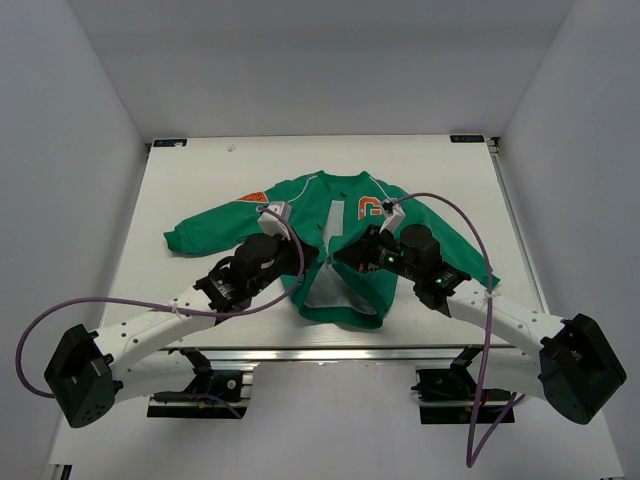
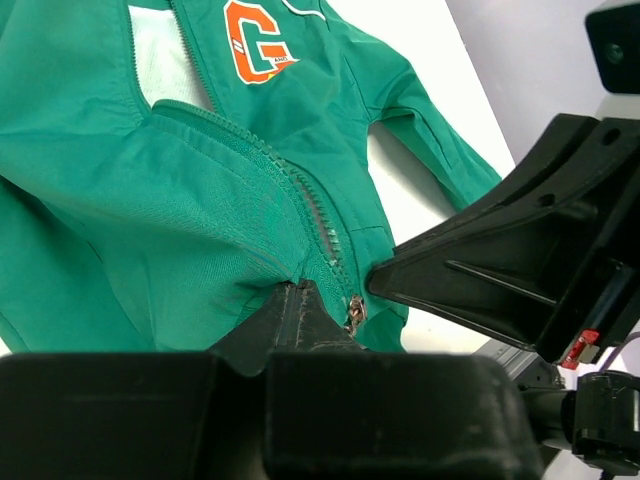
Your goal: Zip up the jacket
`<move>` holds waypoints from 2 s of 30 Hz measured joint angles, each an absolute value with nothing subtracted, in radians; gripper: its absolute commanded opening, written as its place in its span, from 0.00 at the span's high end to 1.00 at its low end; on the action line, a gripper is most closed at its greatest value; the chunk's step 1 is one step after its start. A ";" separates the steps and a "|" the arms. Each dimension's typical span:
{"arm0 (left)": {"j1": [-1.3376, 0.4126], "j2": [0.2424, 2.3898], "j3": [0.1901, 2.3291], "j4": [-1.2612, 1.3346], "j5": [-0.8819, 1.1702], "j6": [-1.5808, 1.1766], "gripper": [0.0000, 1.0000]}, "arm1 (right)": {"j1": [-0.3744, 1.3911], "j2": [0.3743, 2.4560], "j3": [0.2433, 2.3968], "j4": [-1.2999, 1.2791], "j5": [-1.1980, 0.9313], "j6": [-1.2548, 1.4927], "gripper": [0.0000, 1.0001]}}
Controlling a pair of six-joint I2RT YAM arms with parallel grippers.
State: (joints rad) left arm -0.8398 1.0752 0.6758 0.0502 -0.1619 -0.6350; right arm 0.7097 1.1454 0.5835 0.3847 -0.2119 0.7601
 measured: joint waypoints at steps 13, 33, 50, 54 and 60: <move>-0.902 1.077 0.676 0.055 -0.237 -0.580 1.00 | 0.726 1.143 0.625 0.297 -0.202 0.740 1.00; -0.919 1.138 0.714 -0.019 -0.303 -0.583 1.00 | 0.767 1.120 0.641 0.233 -0.142 0.711 1.00; -0.930 1.061 0.693 0.016 -0.280 -0.607 0.64 | 0.793 1.163 0.708 0.148 -0.027 0.700 1.00; -0.932 1.061 0.693 0.038 -0.258 -0.618 0.62 | 0.793 1.162 0.705 0.153 -0.048 0.700 1.00; -0.932 1.084 0.693 0.034 -0.221 -0.642 0.58 | 0.793 1.162 0.692 0.167 -0.070 0.704 1.00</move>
